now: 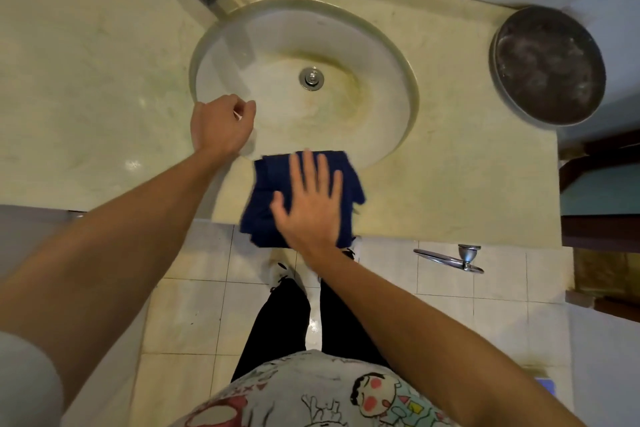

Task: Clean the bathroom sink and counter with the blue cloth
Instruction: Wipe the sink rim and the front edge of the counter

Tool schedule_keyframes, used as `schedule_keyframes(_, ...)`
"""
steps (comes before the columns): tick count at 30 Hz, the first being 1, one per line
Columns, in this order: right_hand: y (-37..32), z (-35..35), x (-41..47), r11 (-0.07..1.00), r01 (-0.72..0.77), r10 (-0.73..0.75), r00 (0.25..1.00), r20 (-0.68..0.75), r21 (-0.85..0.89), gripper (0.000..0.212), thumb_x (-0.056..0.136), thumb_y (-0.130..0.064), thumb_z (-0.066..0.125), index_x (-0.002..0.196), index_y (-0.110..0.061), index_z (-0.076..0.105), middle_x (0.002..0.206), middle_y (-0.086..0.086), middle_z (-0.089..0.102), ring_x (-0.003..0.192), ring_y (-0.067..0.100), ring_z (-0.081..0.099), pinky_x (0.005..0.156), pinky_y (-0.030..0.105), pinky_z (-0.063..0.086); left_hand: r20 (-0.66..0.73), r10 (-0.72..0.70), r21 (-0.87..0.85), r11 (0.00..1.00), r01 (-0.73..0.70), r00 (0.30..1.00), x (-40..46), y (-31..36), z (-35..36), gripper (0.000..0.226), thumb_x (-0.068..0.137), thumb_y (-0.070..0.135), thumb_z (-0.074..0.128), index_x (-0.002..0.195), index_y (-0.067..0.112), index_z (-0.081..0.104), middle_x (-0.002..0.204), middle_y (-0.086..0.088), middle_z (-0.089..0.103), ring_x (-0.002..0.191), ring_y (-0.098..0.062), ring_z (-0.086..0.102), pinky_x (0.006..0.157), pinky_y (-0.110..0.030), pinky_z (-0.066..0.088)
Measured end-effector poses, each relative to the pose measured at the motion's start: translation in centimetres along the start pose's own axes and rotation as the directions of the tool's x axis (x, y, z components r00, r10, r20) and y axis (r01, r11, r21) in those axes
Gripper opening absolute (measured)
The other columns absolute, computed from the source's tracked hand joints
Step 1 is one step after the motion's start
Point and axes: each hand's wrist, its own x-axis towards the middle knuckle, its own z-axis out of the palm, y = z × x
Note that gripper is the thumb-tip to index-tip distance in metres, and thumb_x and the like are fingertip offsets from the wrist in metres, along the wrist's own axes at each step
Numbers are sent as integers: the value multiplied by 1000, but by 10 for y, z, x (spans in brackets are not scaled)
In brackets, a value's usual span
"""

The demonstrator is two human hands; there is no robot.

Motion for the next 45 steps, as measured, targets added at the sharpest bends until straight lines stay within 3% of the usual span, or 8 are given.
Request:
schedule_keyframes(4,-73,12,18,997,70,-72,996,48,37,74,99,-50,37,163,-18,21,171,6,17,157,28,12,126,53,6,56,-26,-166,985,35,998,4,-7,-5,49,97,59,42,105,23,74,107,6,75,103,-17,65,93,-33,47)
schedule_keyframes(7,-74,12,21,994,98,-101,993,67,49,73,99,-49,36,163,-19,20,170,6,18,157,27,13,126,52,7,102,9,-218,976,14,995,5,-12,-8,50,100,59,42,110,21,74,112,5,74,106,-14,64,87,-27,41)
schedule_keyframes(13,19,-7,4,985,170,-172,983,68,33,72,98,-49,41,162,-21,25,170,5,20,158,25,13,128,48,8,141,14,-162,987,9,990,4,-12,-11,69,99,68,28,95,13,71,101,-6,72,98,-31,63,91,-47,50)
schedule_keyframes(17,110,-29,-8,996,87,-86,996,34,-20,71,99,-48,42,162,-22,26,171,4,18,159,24,9,128,48,9,147,32,-44,999,-25,989,0,-9,-13,60,97,69,27,82,25,64,89,-3,68,93,-37,61,84,-43,47)
schedule_keyframes(23,207,-49,-22,992,-105,104,994,-14,-68,70,101,-50,34,163,-19,24,171,6,17,158,26,11,127,51,15,199,-12,25,1000,7,980,3,-3,-14,64,96,68,31,103,23,76,96,-3,73,104,-38,61,93,-44,46)
schedule_keyframes(33,226,-56,4,987,-132,128,991,-41,-95,69,100,-49,34,162,-19,26,169,7,22,157,27,16,128,48,13,181,3,116,993,-24,983,-3,11,-16,47,101,52,44,104,20,77,100,-6,76,96,-32,65,102,-43,40)
schedule_keyframes(38,243,-67,74,973,-211,207,977,-53,-91,70,100,-52,30,162,-20,24,170,7,19,157,28,15,127,51,13,197,-6,185,982,-31,980,0,9,-11,50,96,59,41,101,25,77,97,-2,77,94,-27,67,101,-42,38)
schedule_keyframes(45,259,-80,165,975,-197,195,980,-36,-99,70,101,-51,33,163,-20,21,171,7,16,157,29,13,127,52,12,265,-42,303,952,-42,963,9,1,-2,65,89,72,31,103,27,76,97,1,78,92,-21,67,100,-46,40)
